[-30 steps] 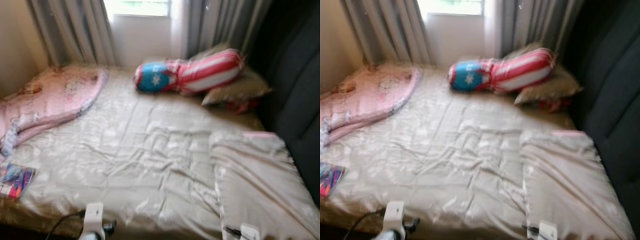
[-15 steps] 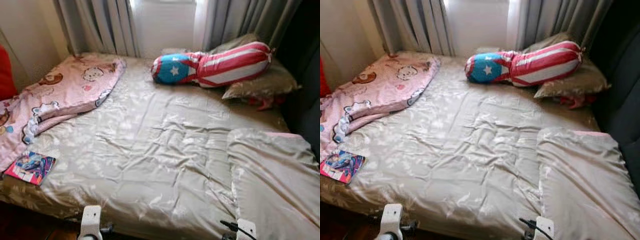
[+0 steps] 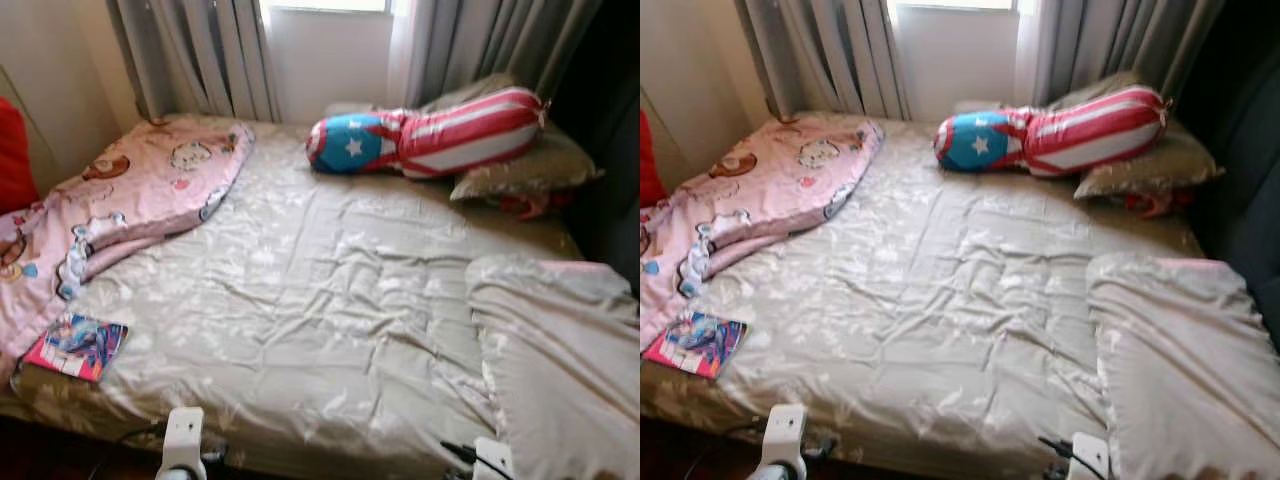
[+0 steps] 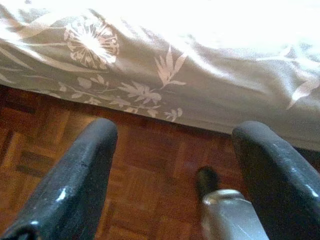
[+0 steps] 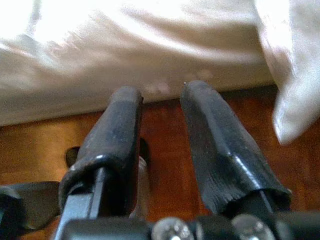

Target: Clean up the room

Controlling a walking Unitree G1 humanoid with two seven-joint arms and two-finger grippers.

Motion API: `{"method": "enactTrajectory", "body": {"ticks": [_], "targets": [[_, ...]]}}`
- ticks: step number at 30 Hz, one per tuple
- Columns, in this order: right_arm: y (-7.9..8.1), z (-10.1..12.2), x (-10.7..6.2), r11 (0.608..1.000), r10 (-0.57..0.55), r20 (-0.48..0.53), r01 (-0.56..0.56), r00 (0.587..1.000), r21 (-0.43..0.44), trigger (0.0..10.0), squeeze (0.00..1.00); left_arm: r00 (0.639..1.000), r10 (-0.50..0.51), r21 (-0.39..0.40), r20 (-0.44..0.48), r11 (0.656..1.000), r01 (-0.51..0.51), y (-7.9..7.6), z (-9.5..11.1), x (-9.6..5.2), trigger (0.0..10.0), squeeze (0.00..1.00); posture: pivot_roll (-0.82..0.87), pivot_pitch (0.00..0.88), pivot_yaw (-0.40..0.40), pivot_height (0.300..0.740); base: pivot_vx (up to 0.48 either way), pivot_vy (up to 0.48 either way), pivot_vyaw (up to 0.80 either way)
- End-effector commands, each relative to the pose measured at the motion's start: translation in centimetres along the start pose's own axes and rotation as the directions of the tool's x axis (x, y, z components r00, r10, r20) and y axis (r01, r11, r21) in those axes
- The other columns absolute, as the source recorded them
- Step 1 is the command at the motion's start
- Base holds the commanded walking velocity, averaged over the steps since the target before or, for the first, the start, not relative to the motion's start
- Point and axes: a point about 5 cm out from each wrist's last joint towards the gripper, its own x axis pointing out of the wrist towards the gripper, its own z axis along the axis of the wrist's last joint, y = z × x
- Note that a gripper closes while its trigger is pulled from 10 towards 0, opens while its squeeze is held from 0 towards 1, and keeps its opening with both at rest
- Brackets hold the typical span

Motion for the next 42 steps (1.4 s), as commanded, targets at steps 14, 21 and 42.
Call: {"method": "enactTrajectory", "body": {"ticks": [14, 21, 42], "targets": [[-0.34, 2.97, 0.81, 0.996, 0.068, -0.04, -0.069, 0.997, -0.05, 10.0, 0.0, 0.978, 0.048, 0.082, -0.203, 0.996, -0.032, 1.44, -1.54, -0.13, 10.0, 0.0, 0.01, 0.0, -0.08, 0.74, 0.0, 0.48, 0.0], [-0.32, 3.02, 0.81, 0.997, 0.066, -0.031, -0.067, 0.997, -0.036, 10.0, 0.0, 0.978, 0.047, 0.084, -0.203, 0.996, -0.031, 1.44, -1.52, -0.13, 10.0, 0.0, 0.01, 0.0, -0.08, 0.74, 0.0, 0.48, 0.0], [-0.35, 2.98, 0.8, 0.997, 0.068, -0.033, -0.069, 0.997, -0.035, 10.0, 0.0, 0.977, 0.048, 0.076, -0.207, 0.997, -0.033, 1.41, -1.6, -0.15, 10.0, 0.0, 0.01, 0.0, -0.08, 0.74, 0.0, 0.48, 0.0]]}}
